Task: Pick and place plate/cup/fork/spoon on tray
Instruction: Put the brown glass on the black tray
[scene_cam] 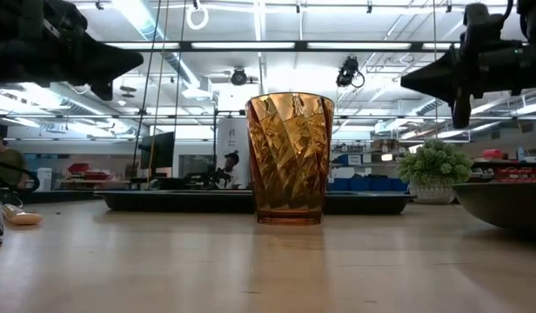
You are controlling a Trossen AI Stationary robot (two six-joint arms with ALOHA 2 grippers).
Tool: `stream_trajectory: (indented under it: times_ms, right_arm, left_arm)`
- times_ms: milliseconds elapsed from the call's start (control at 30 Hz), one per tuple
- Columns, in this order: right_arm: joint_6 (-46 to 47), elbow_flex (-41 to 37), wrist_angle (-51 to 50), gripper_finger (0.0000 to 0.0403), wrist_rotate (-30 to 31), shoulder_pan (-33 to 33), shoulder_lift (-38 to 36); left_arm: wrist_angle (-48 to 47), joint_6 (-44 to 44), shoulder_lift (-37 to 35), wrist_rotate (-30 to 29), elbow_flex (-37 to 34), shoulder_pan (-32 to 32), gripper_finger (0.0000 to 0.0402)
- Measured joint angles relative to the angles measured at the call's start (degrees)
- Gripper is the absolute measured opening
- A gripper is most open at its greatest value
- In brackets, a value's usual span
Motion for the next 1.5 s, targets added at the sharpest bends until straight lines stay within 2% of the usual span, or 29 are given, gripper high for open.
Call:
stream_trajectory:
  times_ms: [133, 267, 533, 1000, 1267, 1400, 1500]
  right_arm:
    - [-1.2, 0.0, 4.1, 0.0032, -1.2, 1.2, 2.2]
    - [-3.3, 0.0, 8.7, 0.0032, -1.2, 2.2, 4.9]
    - [-6.6, 1.2, 12.0, 0.0032, -4.9, 3.1, 8.5]
    - [-10.6, 3.1, 8.8, 0.0032, -11.9, 2.9, 11.2]
    - [-10.1, 3.1, 4.2, 0.0032, -17.7, -0.1, 11.0]
    - [-10.4, 3.1, 4.2, 0.0032, -20.5, -2.0, 11.0]
    - [-11.4, 3.1, 4.2, 0.0032, -21.0, -2.6, 10.7]
  left_arm:
    - [6.0, 0.0, 5.2, 1.6, 0.0, -0.9, 0.0086]
    - [9.9, -2.4, 11.0, 1.7, 0.0, -2.0, 0.0104]
    - [16.3, -9.8, 21.8, 1.4, 0.2, -5.3, 0.0099]
    - [17.4, -16.0, 39.7, 0.4, 7.3, -13.2, 0.0098]
    - [18.1, -21.3, 46.4, -6.9, 10.0, -15.4, 0.0098]
    - [18.1, -21.8, 49.6, -9.5, 12.8, -17.0, 0.0098]
    - [17.8, -21.4, 52.6, -13.8, 15.7, -18.4, 0.0098]
